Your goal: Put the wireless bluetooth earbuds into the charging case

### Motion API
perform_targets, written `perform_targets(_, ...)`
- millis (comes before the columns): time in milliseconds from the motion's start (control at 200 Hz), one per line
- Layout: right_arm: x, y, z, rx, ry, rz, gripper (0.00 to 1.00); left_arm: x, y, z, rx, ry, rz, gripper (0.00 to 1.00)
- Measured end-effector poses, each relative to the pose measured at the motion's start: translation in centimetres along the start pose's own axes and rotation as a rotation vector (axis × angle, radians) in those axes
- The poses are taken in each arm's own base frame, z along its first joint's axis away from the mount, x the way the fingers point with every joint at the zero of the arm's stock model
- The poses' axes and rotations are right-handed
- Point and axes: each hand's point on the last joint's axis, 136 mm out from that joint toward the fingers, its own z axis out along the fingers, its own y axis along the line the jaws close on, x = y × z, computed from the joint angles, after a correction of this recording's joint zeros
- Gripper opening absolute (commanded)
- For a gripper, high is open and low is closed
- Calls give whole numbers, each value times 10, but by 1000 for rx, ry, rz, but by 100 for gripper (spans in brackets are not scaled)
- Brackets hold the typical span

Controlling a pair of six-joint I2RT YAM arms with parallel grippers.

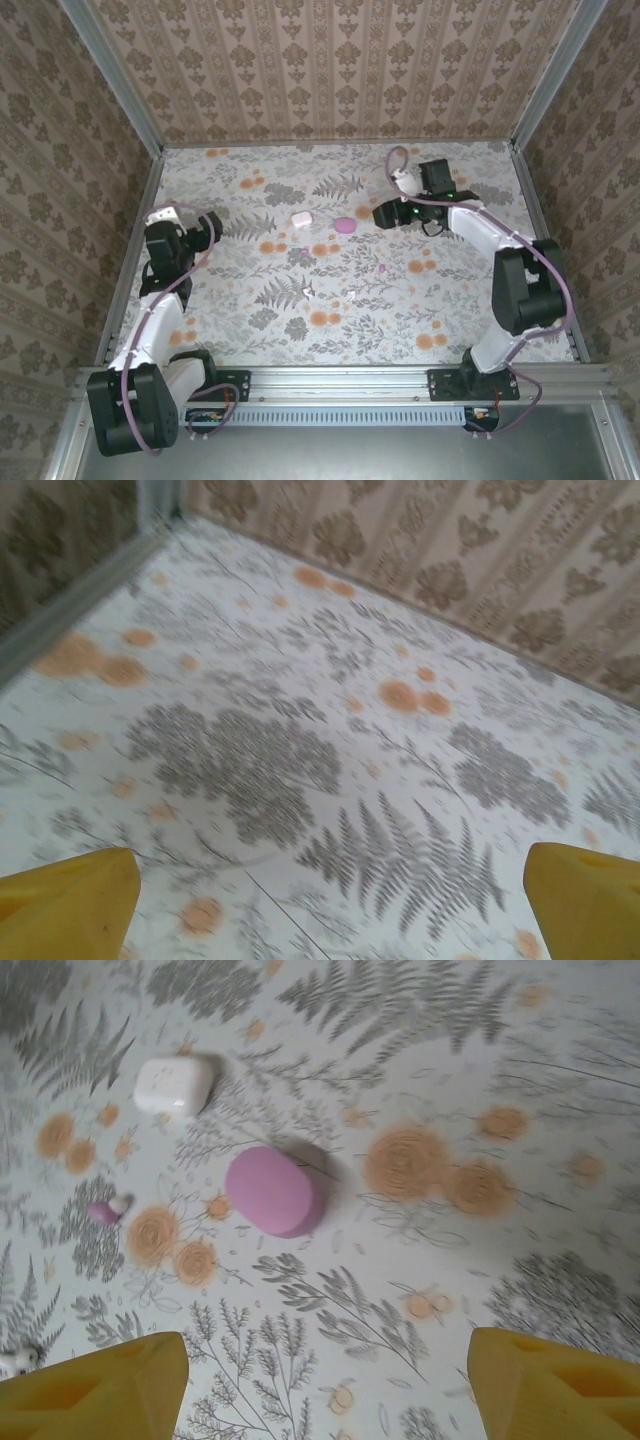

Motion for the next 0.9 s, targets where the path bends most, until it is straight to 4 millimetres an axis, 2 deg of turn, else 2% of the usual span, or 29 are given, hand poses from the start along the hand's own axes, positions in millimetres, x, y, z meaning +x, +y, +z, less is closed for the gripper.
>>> perform_targets(30,0,4,5,-12,22,-26,70,4,-3,0,19,18,-18,100)
perform_targets(190,4,21,35,-68,135,-213,68,21,-25,1,119,98,-70,99)
perform_targets(370,17,35,56,-119,232,-462,66,41,-46,1,189,172,-54,100)
perform_targets(455,18,40,63,-139,251,-577,63,43,-47,1,192,180,-51,100)
perform_targets(630,14,41,77,-174,285,-747,65,44,-44,1,178,181,-33,100)
perform_targets(765,13,34,87,-175,309,-810,64,44,-43,0,169,177,-17,100)
perform_targets(900,20,30,100,-193,341,-829,63,38,-43,-3,168,154,4,100)
